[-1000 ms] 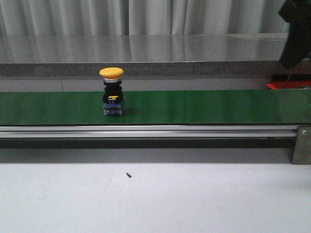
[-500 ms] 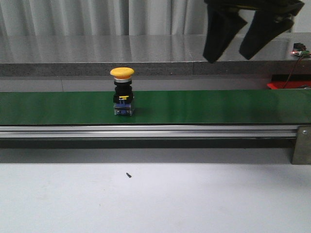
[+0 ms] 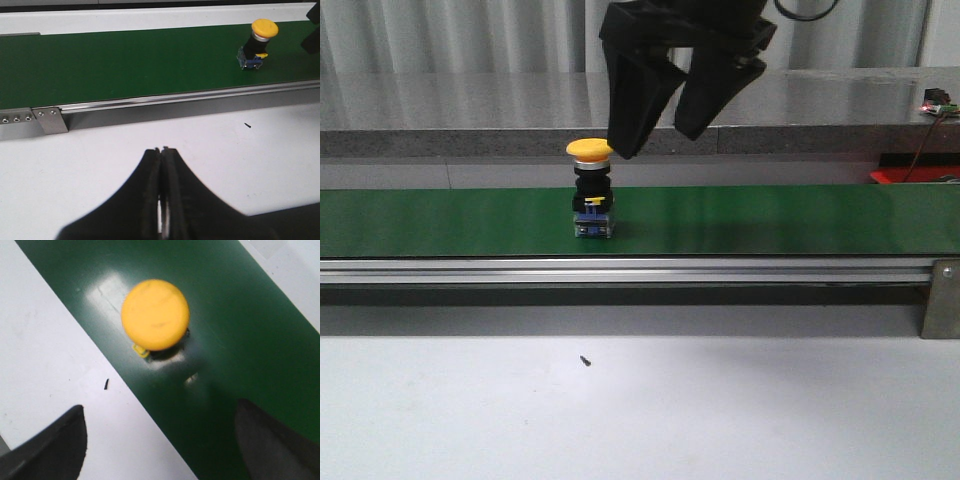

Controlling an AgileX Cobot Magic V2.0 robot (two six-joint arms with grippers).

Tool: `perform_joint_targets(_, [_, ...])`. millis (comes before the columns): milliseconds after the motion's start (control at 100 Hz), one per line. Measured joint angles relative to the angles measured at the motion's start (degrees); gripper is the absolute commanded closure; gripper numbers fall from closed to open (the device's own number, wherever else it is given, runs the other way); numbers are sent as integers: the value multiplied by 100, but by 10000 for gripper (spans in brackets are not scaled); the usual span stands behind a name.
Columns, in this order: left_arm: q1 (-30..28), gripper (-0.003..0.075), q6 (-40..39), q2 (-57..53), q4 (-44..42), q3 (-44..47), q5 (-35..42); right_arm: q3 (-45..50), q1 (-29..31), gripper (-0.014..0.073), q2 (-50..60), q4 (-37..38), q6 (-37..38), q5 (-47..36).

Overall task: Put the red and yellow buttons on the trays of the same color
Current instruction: 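Close the right gripper on the second yellow button and lift it, then carry the second yellow button to the yellow tray and lower it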

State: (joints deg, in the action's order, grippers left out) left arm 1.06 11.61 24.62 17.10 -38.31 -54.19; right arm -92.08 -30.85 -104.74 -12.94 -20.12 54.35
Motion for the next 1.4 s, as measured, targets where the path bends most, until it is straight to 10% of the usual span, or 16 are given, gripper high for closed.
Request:
perform_joint_targets(470, [0, 740, 0, 0, 0, 0, 0, -379, -90, 116, -633, -402, -57, -548])
perform_joint_targets(780, [0, 740, 0, 0, 0, 0, 0, -379, -90, 489, -796, -433, -79, -675])
perform_joint_targets(1400, [0, 740, 0, 0, 0, 0, 0, 362, 344, 496, 366, -424, 266, -685])
